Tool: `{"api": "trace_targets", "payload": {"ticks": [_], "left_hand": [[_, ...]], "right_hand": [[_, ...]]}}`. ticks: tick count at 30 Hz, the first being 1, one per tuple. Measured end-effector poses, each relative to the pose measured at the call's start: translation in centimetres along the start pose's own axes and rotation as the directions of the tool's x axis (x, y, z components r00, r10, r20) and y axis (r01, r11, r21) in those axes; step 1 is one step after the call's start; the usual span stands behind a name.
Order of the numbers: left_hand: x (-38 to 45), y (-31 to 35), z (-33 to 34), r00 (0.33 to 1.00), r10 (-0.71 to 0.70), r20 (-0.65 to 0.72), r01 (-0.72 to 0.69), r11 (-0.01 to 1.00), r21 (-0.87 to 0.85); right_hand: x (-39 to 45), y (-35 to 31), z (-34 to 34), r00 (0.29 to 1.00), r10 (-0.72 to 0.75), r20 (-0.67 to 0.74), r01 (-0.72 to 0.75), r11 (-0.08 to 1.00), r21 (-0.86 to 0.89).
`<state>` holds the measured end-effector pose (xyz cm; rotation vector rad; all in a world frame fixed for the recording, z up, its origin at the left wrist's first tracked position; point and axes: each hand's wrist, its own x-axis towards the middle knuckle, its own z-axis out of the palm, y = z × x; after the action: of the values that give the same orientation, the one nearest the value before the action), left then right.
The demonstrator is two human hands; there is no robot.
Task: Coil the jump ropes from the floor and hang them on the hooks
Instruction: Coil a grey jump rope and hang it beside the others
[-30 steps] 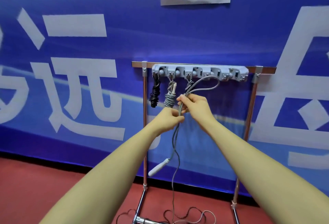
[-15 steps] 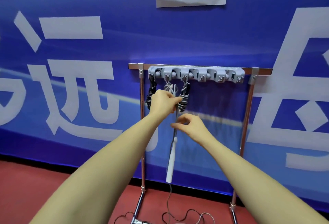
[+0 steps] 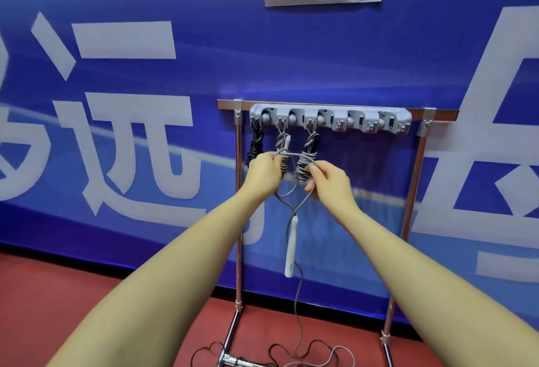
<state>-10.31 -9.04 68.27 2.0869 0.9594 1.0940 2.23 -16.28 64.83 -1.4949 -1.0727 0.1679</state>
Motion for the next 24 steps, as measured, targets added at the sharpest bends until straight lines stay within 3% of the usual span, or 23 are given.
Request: {"api": "trace_targets", "payload": {"ticks": [4,8,12,14,17,20,24], "left_hand": [[-0.2,-0.5,0.4,0.999,-0.048,0.014,0.048,0.999,-0.025],[-0.6,-0.6,0.3,0.999,-0.019,0.034,0.018,1.0,0.023],[-0.5,-1.0,0.2,0.998,-0.053,-0.038,0.053,0.999,0.011],[-0.6,-0.9,0.0,0.997,-0.065,-0.041,0.06,0.993,-0.104],[-0.8,-0.7,-0.5,0.997,0.005,0.077,0.01,0.983,-0.184],[-1.4,-0.9,0.1,0.964,0.094,0.249,-0.073,0.993,-0.092],[-2.2,-1.2,1.7,0.923,0.058,0.382,-0.075,0.997,0.029]], "right_hand": [[0.3,-1.2,0.3,1.0,-0.005,0.013,0.004,0.997,0.075],[0.7,-1.2,0.1,0.996,0.09,-0.01,-0.088,0.987,0.135],[0.8,-1.1,-0.1,0.993,0.038,-0.116,-0.043,0.998,-0.045],[1.1,-1.0,-0.3,0.989,0.045,-0.142,-0.054,0.997,-0.061],[1.7,-1.6,-0.4,0.987,0.139,-0.078,-0.125,0.979,0.162],[2.4,-3.4,-0.2,0.982,0.189,0.005,-0.173,0.884,0.434],[3.7,-5.7,-0.5,0.987,0.147,0.066,-0.155,0.76,0.631]]}}
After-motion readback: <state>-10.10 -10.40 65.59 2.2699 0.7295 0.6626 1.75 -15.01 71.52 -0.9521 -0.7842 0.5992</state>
